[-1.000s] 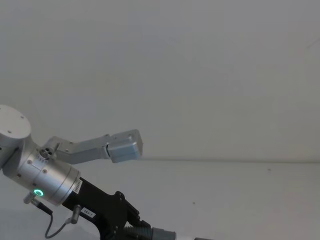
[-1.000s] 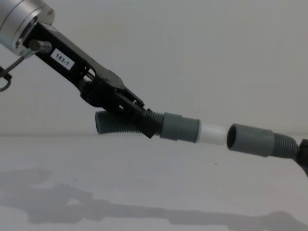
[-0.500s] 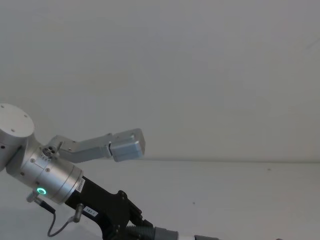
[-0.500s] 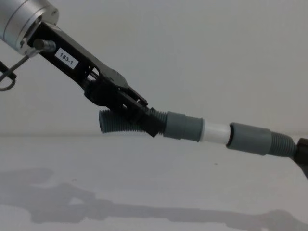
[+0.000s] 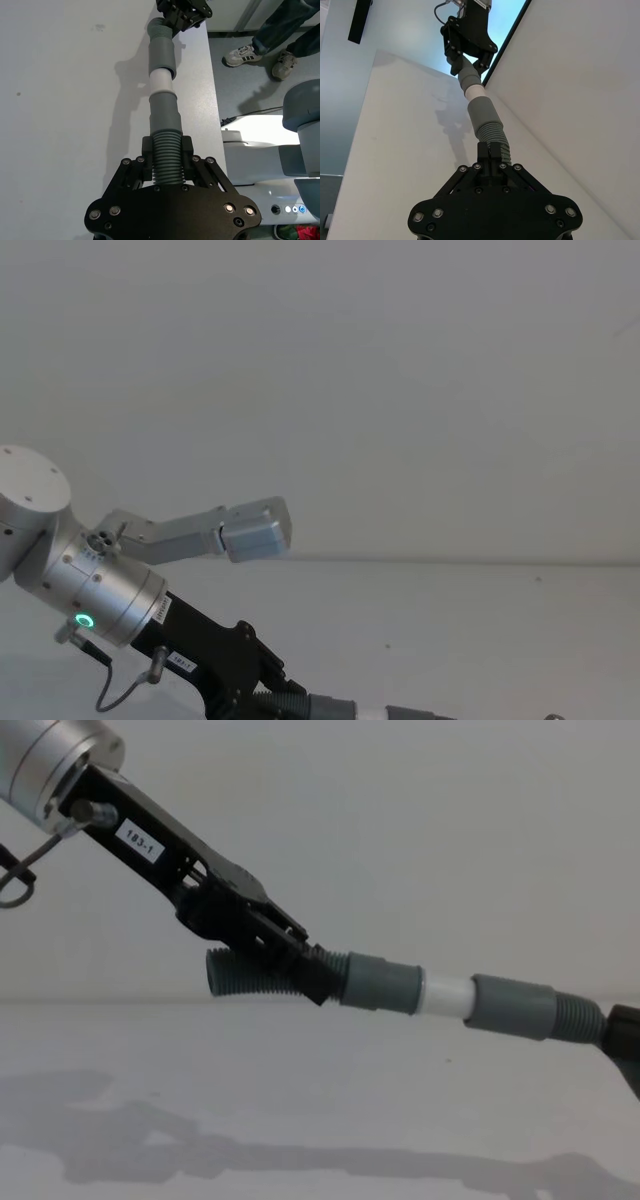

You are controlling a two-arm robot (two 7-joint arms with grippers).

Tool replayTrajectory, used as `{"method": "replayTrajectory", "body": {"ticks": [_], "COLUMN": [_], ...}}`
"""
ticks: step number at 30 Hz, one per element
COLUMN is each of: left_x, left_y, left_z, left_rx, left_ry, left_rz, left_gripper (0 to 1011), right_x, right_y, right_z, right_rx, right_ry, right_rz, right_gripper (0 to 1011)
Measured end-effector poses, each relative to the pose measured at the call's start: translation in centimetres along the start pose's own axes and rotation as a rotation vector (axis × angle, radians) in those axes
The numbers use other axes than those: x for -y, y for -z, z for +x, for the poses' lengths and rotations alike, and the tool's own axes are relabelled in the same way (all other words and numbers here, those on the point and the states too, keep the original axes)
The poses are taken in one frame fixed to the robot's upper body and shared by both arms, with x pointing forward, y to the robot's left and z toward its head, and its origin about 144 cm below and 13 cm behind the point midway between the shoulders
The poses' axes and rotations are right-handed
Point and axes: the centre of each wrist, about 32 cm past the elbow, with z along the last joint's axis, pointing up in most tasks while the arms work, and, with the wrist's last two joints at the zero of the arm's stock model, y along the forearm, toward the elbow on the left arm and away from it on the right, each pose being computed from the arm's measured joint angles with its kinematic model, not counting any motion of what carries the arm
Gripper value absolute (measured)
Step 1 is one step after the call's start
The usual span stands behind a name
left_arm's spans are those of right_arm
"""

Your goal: Use both hands to pick up one end of the pipe from the table, align the ends, and insert them.

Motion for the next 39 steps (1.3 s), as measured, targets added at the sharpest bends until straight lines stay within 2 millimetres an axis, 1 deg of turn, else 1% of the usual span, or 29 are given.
{"method": "replayTrajectory", "body": {"ticks": [17, 39], "left_x": [0.4, 1.0], "left_y": [-0.1, -0.1], "left_z": [0.3, 0.4], "left_rx": [0.005, 0.006], "left_ry": [0.008, -0.002], "left_rz": [-0.006, -0.006], "left_gripper": [294, 294], "right_x": [-0.1, 0.3], "right_y": [0.2, 0.1], "right_z": [0.0, 0.0], "right_rx": [-0.006, -0.01], "right_ry": [-0.004, -0.012], "right_rz": [0.009, 0.026], "right_gripper": [14, 14]}}
